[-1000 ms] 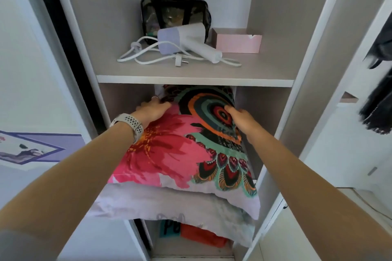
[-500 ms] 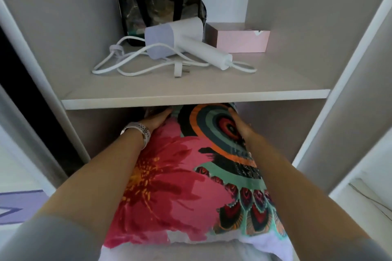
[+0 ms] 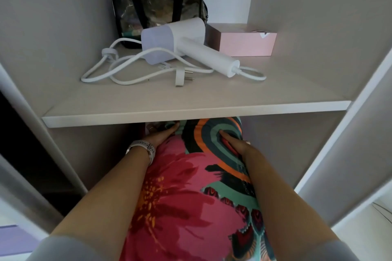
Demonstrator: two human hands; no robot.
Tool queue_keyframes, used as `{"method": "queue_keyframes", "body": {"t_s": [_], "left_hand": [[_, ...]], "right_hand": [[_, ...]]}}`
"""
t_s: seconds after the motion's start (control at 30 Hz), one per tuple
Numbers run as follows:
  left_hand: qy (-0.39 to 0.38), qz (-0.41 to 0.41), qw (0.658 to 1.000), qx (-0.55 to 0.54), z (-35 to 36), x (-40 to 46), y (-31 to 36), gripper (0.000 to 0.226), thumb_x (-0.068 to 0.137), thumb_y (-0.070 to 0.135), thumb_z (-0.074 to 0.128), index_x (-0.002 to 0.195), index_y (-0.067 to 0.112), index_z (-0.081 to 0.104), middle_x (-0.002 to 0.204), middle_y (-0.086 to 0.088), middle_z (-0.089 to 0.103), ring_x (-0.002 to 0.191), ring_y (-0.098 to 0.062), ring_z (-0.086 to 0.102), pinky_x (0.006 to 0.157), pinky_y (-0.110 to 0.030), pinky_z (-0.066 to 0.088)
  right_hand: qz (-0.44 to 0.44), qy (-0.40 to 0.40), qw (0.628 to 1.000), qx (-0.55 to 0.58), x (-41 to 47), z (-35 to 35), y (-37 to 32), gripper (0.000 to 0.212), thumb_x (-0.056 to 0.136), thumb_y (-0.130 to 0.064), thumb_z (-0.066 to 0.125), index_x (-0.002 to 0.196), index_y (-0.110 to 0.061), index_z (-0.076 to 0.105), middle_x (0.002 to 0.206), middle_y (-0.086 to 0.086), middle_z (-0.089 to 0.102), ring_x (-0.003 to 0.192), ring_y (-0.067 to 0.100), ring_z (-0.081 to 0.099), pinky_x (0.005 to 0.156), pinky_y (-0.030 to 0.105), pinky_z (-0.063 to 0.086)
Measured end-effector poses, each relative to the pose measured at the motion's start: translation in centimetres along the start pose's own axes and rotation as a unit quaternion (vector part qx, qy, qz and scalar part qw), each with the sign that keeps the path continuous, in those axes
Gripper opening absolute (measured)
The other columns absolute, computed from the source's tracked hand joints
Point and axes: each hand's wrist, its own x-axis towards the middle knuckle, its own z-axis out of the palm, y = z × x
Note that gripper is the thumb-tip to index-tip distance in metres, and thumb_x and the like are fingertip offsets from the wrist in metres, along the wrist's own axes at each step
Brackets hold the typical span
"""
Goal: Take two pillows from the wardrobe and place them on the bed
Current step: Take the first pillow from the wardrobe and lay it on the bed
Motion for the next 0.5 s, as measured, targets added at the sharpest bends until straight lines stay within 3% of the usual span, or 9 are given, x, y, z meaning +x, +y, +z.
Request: {"method": "queue_keyframes", "body": {"t_s": [0.1,0.23,0.37,0.5], "left_hand": [[0.005,-0.015,1.000,0.019,0.0,1.3,-1.2,0.116,0.071,0.053,0.078,0.153,0.014,0.007,0.158,-0.008,0.023,0.143,-0.028,0.026,0.118,-0.040,0.023],[0.033,-0.023,0.996,0.083,-0.1,2.2,-2.2,0.143,0.046,0.071,0.075,0.152,0.015,-0.004,0.156,-0.012,0.027,0.140,-0.033,0.031,0.115,-0.047,0.028],[0.064,0.023,0.993,0.093,-0.2,2.3,-2.6,0.131,0.048,0.064,0.078,0.150,0.017,0.010,0.147,-0.013,0.042,0.131,-0.035,0.044,0.112,-0.046,0.035],[0.114,0.064,0.984,0.120,-0.1,1.9,-2.9,0.103,0.068,0.048,0.082,0.145,0.012,0.025,0.141,-0.017,0.049,0.127,-0.036,0.048,0.106,-0.038,0.036]], "right_hand": [[0.012,-0.005,1.000,0.010,0.9,-0.1,0.5,0.150,0.019,-0.078,0.083,0.145,-0.013,0.033,0.133,0.018,0.055,0.106,0.036,0.063,0.091,0.055,0.053],[-0.018,-0.033,0.999,0.032,1.2,0.2,1.0,0.144,0.020,-0.075,0.084,0.142,-0.013,0.042,0.132,0.016,0.059,0.109,0.033,0.063,0.095,0.051,0.052],[-0.072,-0.034,0.996,0.031,0.7,0.7,0.8,0.098,0.056,-0.058,0.085,0.135,-0.009,0.054,0.132,0.014,0.061,0.113,0.030,0.061,0.100,0.044,0.050],[-0.114,0.003,0.993,0.035,0.5,1.0,0.7,0.070,0.064,-0.040,0.088,0.121,-0.006,0.065,0.122,0.014,0.068,0.108,0.028,0.064,0.100,0.044,0.051]]}}
